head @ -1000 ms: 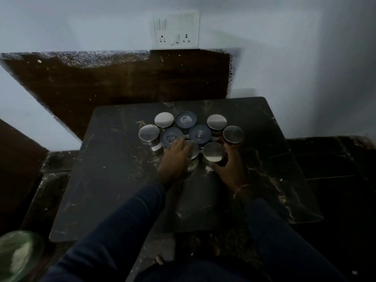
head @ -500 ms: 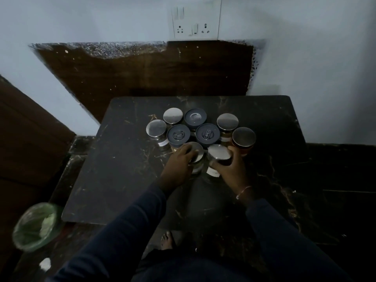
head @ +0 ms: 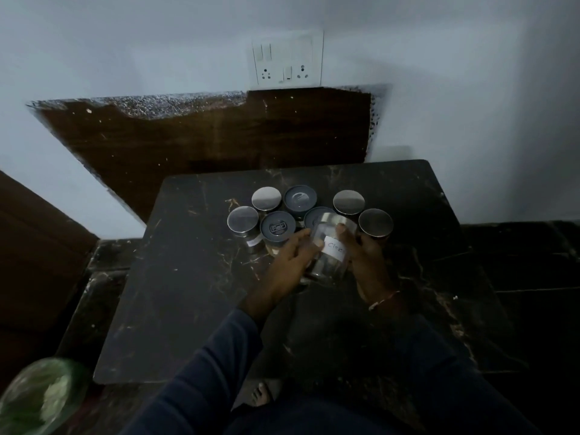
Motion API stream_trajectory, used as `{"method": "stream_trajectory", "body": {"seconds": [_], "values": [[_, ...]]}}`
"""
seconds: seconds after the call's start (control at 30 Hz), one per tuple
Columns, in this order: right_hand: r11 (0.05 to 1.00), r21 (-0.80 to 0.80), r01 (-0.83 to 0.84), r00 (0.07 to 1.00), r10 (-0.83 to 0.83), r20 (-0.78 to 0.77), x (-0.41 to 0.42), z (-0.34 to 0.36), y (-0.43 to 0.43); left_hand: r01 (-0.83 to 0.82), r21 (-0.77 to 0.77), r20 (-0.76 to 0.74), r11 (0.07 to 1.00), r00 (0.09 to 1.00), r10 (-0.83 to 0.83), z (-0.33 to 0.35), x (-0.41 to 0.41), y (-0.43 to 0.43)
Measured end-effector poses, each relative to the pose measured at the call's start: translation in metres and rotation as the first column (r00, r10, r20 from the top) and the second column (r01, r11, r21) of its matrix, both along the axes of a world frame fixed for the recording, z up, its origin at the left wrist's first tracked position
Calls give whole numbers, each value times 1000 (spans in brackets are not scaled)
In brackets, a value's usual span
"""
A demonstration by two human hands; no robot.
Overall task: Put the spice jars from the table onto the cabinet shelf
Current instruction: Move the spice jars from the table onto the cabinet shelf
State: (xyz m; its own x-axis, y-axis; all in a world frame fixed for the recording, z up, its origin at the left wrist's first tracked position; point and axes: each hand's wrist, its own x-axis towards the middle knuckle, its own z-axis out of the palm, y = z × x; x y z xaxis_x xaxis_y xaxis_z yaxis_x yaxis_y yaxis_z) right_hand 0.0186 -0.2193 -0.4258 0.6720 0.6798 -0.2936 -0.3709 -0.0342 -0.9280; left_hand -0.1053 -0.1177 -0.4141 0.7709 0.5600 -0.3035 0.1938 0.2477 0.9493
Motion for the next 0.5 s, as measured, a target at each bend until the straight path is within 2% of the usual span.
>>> {"method": "stream_trajectory", "body": {"seconds": [0.1, 0.23, 0.5], "values": [[998, -55, -20, 1000, 20, 10, -13, -2, 9, 18, -71, 83, 997, 996, -12, -3, 0, 2], [991, -98, -94, 996, 93, -20, -22, -5, 14, -94, -102, 86, 990, 991, 103, -5, -7, 7], [964, -266, 6, 985, 41, 170, -22, 2, 11, -295, -170, 93, 940, 945, 313, -3, -13, 26]]}}
